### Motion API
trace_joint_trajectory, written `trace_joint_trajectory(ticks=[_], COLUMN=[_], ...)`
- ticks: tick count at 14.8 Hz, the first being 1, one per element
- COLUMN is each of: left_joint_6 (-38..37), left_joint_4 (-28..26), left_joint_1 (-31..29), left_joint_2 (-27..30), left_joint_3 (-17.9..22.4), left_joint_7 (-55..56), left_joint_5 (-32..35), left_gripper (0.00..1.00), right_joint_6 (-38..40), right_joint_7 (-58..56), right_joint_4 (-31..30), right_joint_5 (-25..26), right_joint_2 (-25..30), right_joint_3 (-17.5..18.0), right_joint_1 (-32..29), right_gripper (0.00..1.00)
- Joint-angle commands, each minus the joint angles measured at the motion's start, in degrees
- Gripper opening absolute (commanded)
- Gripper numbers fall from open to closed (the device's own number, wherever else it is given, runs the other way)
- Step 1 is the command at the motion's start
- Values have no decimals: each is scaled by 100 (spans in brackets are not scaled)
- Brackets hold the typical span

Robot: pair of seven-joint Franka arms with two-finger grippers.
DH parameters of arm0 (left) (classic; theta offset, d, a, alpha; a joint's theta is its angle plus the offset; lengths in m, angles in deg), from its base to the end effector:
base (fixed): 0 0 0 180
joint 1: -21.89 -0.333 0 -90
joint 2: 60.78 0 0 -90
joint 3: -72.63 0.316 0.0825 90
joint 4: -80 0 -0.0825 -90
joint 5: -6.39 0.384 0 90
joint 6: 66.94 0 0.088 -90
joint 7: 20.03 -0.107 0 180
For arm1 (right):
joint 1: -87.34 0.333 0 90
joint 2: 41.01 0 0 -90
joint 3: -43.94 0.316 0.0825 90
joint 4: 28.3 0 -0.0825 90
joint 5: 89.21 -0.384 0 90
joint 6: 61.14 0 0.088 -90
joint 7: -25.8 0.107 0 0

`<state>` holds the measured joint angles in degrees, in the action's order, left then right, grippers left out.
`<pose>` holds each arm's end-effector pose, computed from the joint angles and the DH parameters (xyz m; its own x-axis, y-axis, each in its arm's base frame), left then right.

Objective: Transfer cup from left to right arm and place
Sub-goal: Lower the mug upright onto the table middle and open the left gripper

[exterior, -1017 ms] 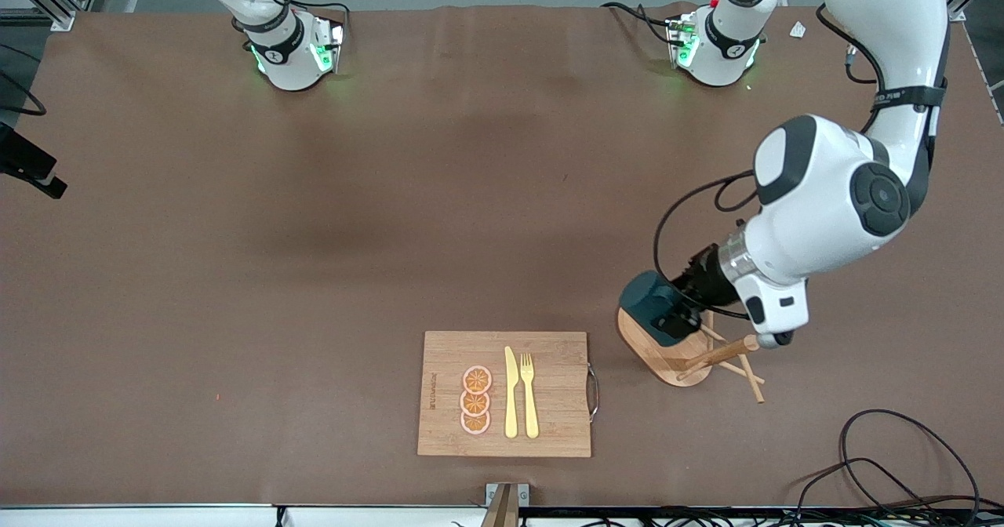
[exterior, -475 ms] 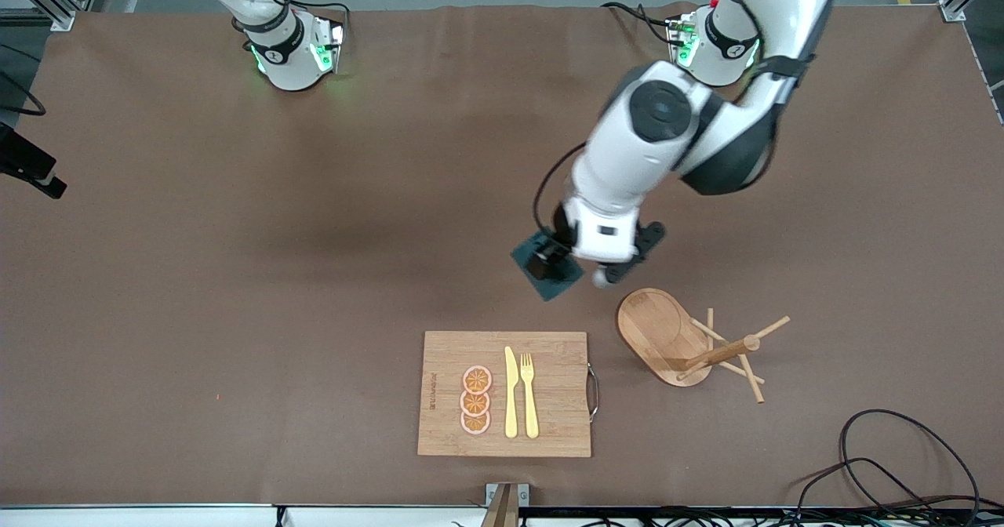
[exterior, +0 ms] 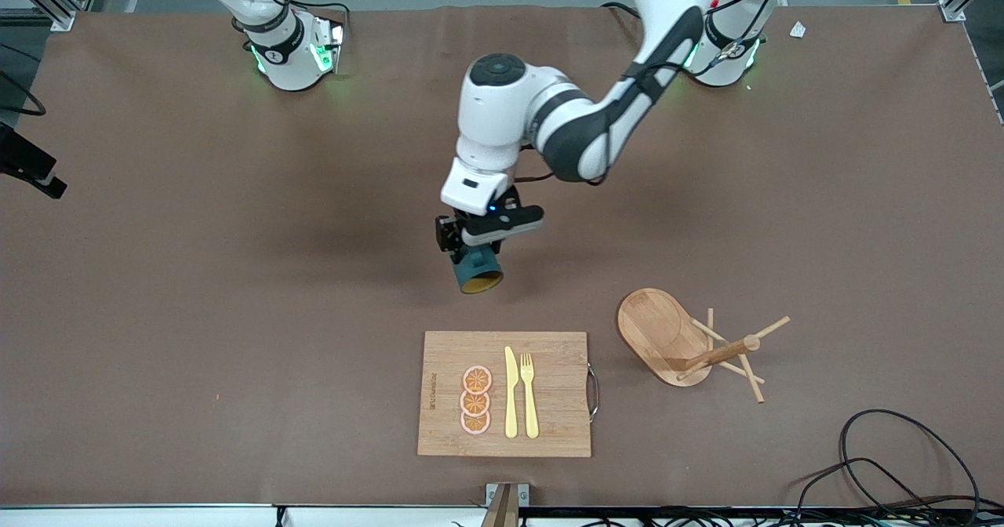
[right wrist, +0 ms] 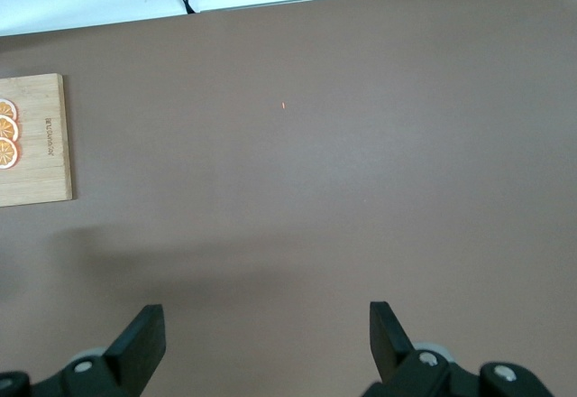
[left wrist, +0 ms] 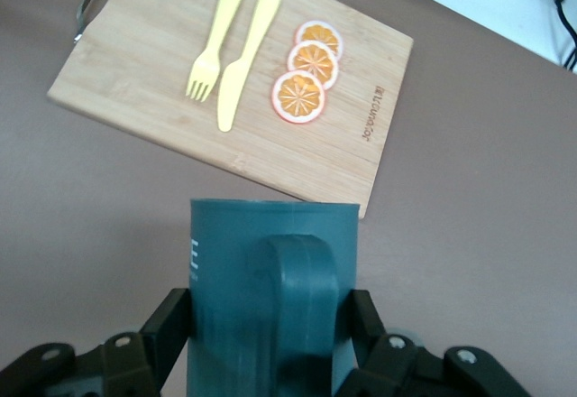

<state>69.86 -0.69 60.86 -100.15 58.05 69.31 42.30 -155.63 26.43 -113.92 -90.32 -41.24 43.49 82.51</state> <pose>0.4861 -0.5762 0.3395 0.8638 0.3319 0.3792 0.2527 -0.9363 0.2439 0.5617 -0.0500 0.6662 0.9833 -0.1034 0.1500 -0.1014 -0.9946 -0.0209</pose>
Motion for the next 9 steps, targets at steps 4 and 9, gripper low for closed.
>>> trace_joint_trajectory(ticks=[4, 9], left_joint_6=[57, -336], left_joint_4=[317, 299], left_joint_1=[1147, 1745], left_joint_2=[-773, -1265], left_joint_3=[622, 851], left_joint_7=[1540, 3850], left_joint_5=[2943, 5684], left_gripper=[47, 48], right_joint_6=[10, -43], right_joint_7=[7, -11], right_joint_4=[63, 63], right_joint_5=[-91, -82], right_joint_2=[-21, -30], right_joint_3=[72, 72], right_joint_1=[-106, -97], right_gripper=[100, 100])
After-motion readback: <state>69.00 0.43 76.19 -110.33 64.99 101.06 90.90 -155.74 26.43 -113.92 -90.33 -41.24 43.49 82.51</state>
